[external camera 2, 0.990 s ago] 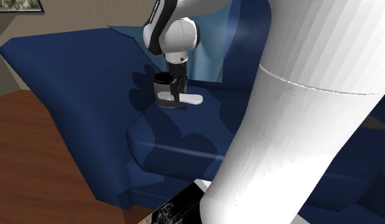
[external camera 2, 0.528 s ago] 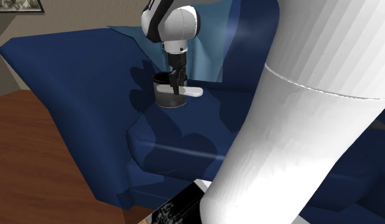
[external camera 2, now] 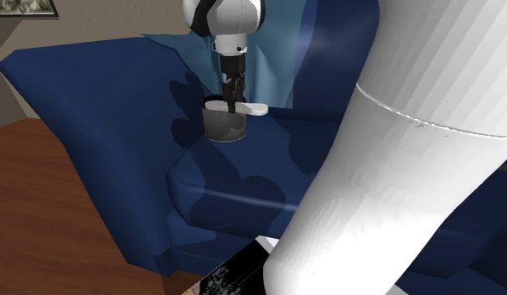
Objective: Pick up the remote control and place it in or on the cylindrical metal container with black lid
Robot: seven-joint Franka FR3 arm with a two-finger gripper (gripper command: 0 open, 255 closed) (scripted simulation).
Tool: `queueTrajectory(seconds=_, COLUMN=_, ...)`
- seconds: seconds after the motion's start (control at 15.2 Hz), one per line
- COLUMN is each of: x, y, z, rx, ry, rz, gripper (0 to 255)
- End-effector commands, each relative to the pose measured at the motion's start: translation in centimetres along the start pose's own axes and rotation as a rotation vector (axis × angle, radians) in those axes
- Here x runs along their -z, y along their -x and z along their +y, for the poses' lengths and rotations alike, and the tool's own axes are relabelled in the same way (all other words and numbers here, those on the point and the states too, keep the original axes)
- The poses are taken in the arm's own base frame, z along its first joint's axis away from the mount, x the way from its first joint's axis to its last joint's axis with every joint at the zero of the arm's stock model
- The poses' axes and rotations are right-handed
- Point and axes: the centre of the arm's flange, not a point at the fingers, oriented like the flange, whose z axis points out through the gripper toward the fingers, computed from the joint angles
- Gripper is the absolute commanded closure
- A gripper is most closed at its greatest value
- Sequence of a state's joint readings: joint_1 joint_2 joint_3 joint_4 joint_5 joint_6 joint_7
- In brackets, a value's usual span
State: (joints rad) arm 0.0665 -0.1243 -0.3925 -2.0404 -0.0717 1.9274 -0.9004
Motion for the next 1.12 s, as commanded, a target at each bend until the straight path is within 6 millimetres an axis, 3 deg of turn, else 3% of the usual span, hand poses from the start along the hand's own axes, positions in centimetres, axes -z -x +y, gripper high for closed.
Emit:
queueTrajectory(seconds=0.0, x=1.1, y=0.0, z=0.1, rx=0.0, ry=0.0, rz=0.0, gripper=255)
queueTrajectory(seconds=0.59, x=5.8, y=0.1, z=0.1, rx=0.0, ry=0.0, rz=0.0, gripper=255)
queueTrajectory(seconds=1.06, x=6.1, y=-6.2, z=6.9, rx=0.0, ry=0.0, rz=0.0, gripper=255)
